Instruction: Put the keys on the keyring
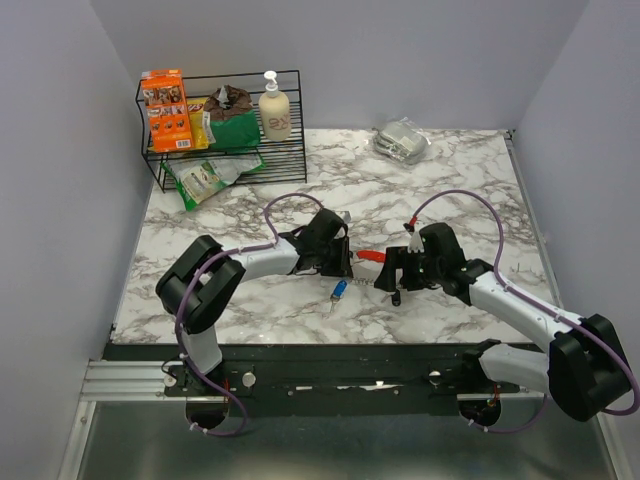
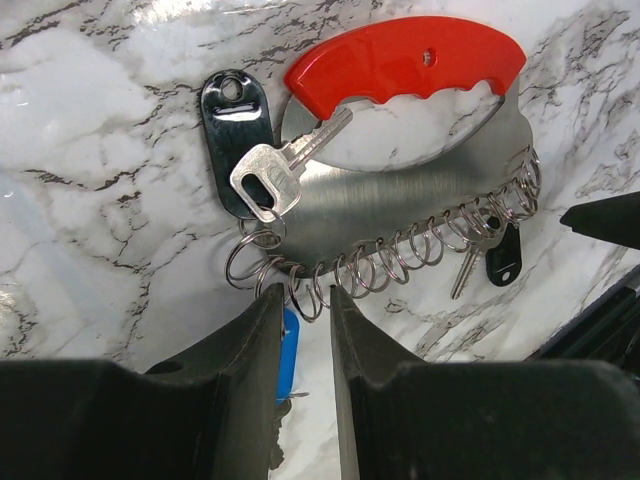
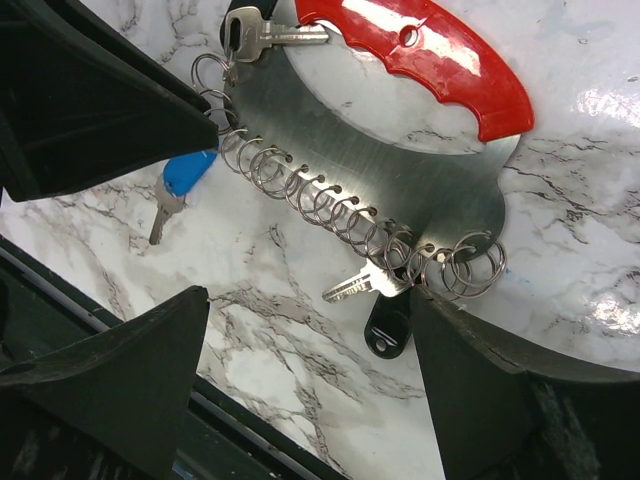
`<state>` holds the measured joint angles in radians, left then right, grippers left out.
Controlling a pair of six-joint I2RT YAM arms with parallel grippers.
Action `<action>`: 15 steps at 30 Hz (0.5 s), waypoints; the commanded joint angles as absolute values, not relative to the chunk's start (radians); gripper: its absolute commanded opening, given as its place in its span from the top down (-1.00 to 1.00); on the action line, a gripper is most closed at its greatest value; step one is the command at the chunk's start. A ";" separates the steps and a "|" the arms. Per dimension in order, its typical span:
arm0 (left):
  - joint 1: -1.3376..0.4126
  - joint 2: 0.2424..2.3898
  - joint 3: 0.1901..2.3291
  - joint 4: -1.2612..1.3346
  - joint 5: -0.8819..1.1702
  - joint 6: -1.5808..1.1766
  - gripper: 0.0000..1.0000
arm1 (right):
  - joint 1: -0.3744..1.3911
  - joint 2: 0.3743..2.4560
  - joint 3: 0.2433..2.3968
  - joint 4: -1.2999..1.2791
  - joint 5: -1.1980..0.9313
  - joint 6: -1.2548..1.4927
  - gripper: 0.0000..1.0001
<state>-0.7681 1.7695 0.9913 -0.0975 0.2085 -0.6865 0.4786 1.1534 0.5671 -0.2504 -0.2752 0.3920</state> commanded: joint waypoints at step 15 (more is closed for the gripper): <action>-0.776 1.769 1.019 -0.090 0.138 -0.644 0.99 | 0.485 1.129 0.549 -0.225 -0.293 0.393 -0.79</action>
